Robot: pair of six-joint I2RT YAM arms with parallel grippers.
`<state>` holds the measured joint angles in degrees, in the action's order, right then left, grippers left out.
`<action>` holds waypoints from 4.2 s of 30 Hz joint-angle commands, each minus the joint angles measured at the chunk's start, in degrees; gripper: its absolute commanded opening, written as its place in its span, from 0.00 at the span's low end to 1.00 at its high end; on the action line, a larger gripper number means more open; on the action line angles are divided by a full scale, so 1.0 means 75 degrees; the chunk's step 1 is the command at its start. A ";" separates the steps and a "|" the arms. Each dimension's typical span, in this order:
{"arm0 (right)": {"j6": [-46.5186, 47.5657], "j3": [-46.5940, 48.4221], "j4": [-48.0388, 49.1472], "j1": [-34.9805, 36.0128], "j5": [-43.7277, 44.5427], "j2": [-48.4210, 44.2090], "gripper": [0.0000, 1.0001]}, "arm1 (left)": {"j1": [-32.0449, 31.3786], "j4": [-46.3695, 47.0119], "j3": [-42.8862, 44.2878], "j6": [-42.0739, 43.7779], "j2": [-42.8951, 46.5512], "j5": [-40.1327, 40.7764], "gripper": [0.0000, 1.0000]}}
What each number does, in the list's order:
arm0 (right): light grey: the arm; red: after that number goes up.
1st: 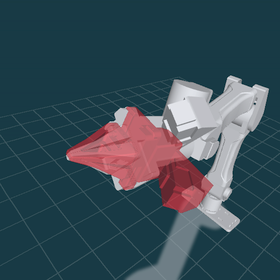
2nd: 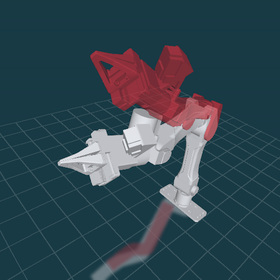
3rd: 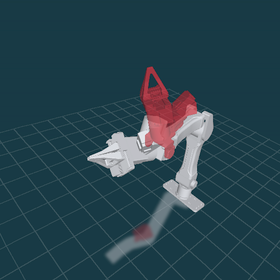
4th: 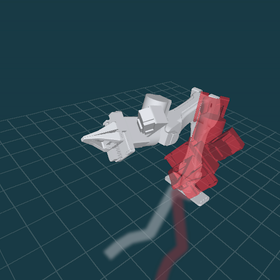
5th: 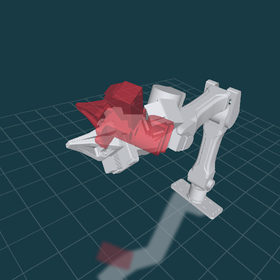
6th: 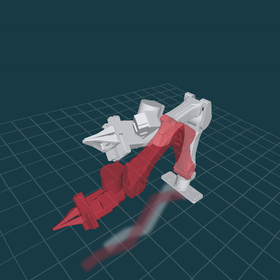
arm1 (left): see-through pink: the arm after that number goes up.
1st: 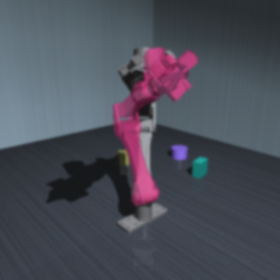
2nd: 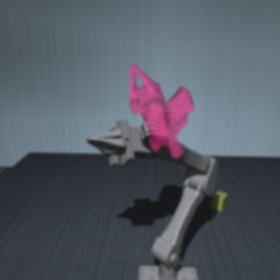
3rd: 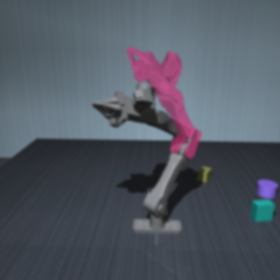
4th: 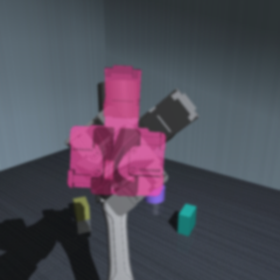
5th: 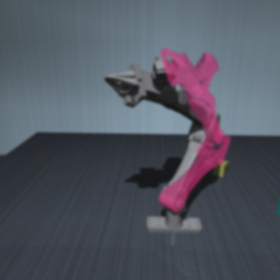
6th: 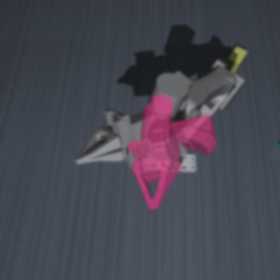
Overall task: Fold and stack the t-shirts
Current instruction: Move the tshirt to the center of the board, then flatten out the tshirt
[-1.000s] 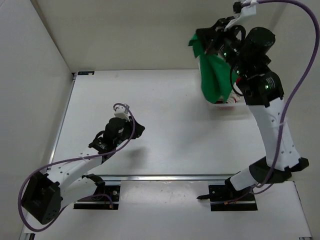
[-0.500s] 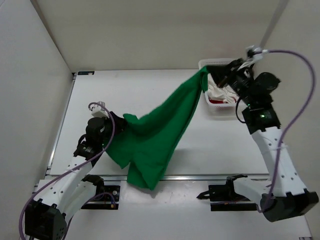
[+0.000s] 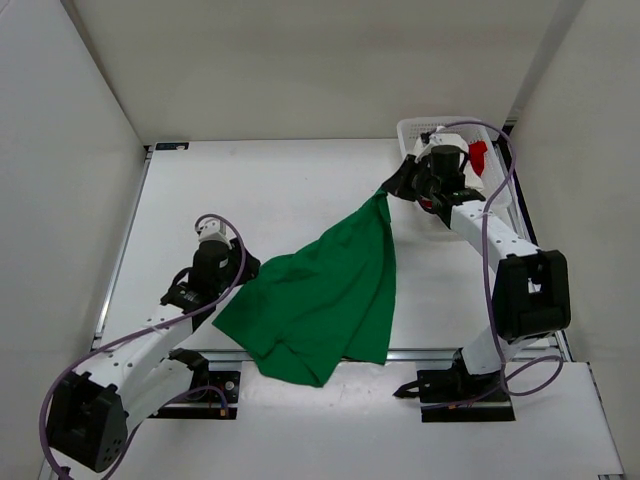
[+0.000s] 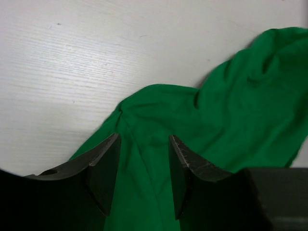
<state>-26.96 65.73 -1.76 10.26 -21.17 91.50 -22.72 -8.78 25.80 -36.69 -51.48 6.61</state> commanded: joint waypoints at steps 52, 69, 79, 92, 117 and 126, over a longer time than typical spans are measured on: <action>0.2798 0.2662 -0.0644 0.6753 0.4966 0.3936 0.37 | 0.2514 -0.0717 0.1950 0.0181 0.0502 -0.2171 0.49; 0.2235 0.1981 -0.0645 0.6928 0.4276 0.3572 0.40 | 0.2491 -0.0529 0.1786 0.0169 0.0361 -0.2147 0.49; 0.2060 0.1911 -0.0831 0.6987 0.4872 0.3457 0.01 | 0.2420 -0.0587 0.1576 0.0146 0.0361 -0.2042 0.49; 0.0902 0.0193 -0.0997 0.3579 0.3833 -0.1768 0.00 | -0.0191 -0.0002 0.1001 -0.0229 -0.0551 -0.0602 0.51; -0.0202 -0.2893 -0.0399 0.0565 0.2108 -0.5075 0.00 | -0.4143 0.1580 0.0767 -0.2643 -0.4395 0.1052 0.51; -0.0284 -0.3128 -0.0153 0.0589 0.1874 -0.5216 0.00 | -0.3815 0.2096 0.0544 -0.2820 -0.4619 0.1310 0.35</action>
<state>-28.49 42.59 -6.79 14.79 -5.69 53.98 -52.16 7.35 30.85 -57.34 -84.95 14.74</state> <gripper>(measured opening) 0.025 0.364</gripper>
